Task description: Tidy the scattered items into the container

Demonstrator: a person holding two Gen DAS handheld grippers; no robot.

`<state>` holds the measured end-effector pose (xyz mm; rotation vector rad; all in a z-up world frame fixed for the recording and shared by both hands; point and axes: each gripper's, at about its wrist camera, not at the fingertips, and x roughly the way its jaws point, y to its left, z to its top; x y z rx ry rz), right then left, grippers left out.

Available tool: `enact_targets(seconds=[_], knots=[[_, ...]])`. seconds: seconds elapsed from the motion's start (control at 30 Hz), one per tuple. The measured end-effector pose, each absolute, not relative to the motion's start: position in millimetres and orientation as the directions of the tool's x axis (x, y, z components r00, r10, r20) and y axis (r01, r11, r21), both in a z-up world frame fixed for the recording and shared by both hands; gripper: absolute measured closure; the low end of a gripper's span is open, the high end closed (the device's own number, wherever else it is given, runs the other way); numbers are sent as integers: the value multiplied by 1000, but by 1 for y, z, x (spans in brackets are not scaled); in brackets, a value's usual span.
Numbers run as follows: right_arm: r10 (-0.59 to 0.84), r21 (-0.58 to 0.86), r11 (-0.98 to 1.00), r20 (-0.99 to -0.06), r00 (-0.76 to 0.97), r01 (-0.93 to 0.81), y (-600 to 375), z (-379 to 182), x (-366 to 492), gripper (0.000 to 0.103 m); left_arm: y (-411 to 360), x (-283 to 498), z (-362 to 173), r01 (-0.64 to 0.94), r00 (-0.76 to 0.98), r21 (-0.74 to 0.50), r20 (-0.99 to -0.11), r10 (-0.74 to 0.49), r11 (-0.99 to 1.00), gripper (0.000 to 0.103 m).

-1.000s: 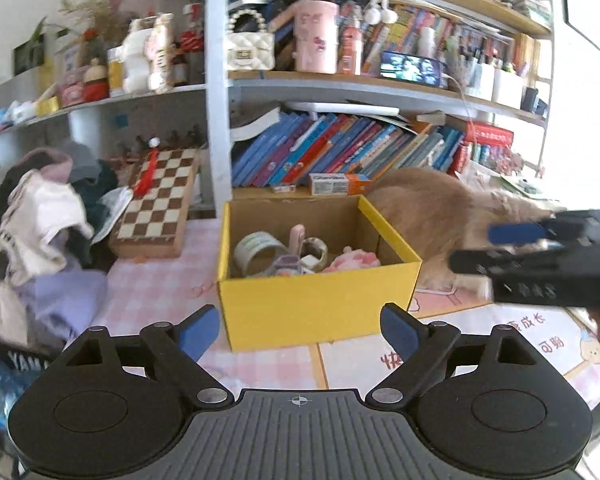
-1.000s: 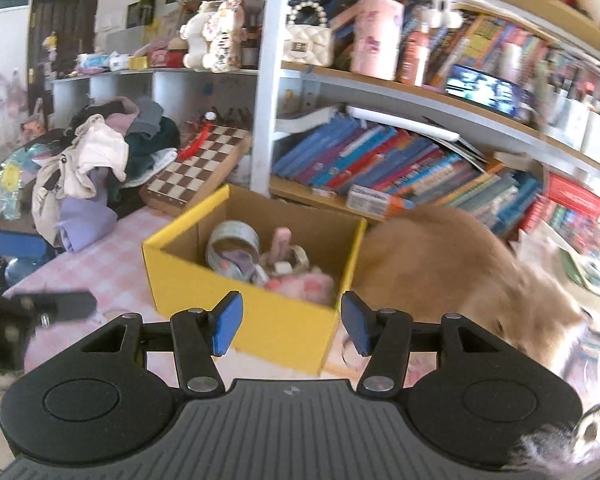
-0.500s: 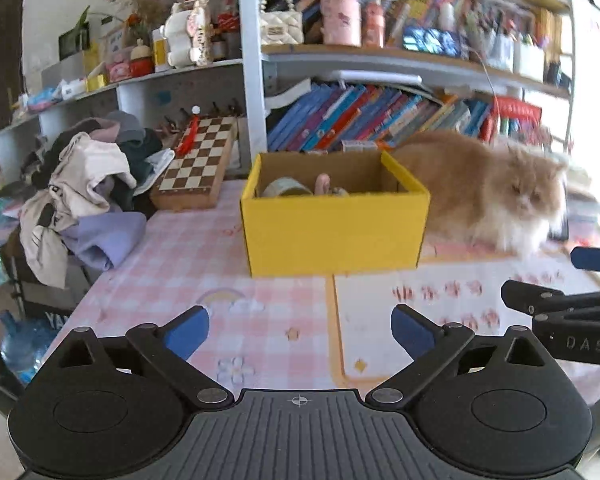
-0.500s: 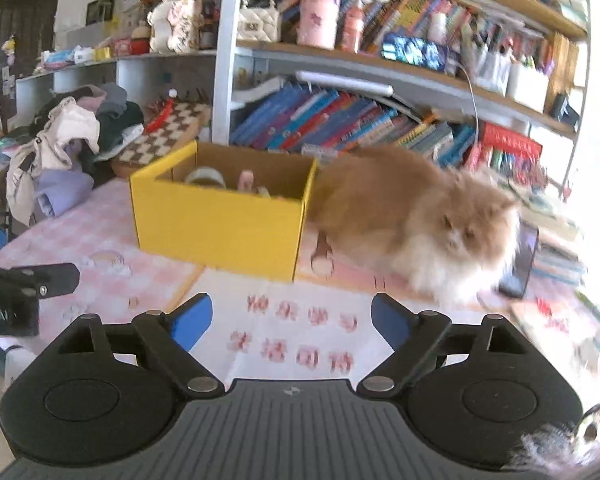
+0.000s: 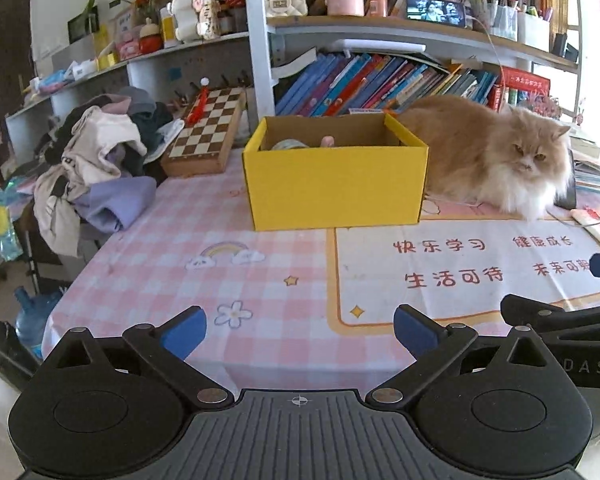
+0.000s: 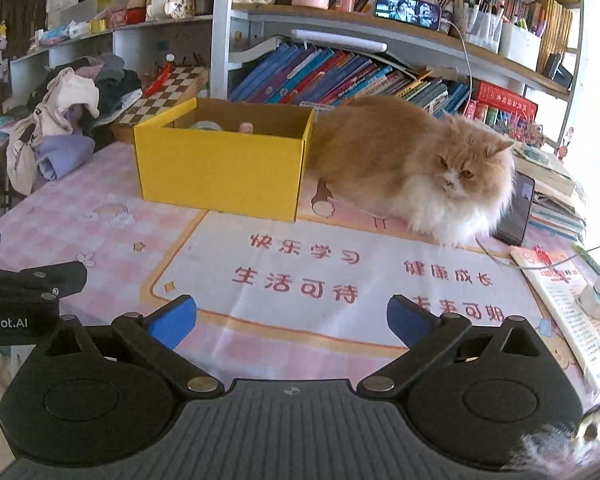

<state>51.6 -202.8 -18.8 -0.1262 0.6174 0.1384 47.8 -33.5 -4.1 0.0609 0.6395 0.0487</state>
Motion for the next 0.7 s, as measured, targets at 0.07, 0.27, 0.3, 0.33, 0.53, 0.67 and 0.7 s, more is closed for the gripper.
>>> enact_targets(seconds=[0.07, 0.27, 0.3, 0.33, 0.53, 0.67, 0.7], knots=[[94, -72, 983, -589, 803, -167, -203, -19, 51, 0, -31, 47, -4, -42, 799, 69, -597, 75, 997, 1], [95, -77, 981, -599, 795, -176, -198, -19, 53, 0, -25, 44, -2, -65, 808, 71, -581, 94, 995, 0], [97, -79, 981, -600, 794, -180, -197, -19, 53, 0, -25, 44, -1, -64, 810, 72, -579, 94, 995, 0], [99, -80, 980, -601, 793, -183, -197, -19, 53, 0, -25, 44, -1, -63, 810, 74, -579, 94, 995, 0], [103, -80, 979, -598, 795, -187, -195, -19, 52, 0, -24, 44, -1, -59, 803, 45, -592, 74, 997, 0], [98, -78, 981, -600, 794, -180, -197, -19, 51, 0, -24, 44, -2, -54, 804, 41, -590, 68, 998, 0], [97, -78, 981, -600, 794, -178, -197, -19, 51, 0, -25, 44, -2, -52, 805, 41, -590, 66, 998, 0]])
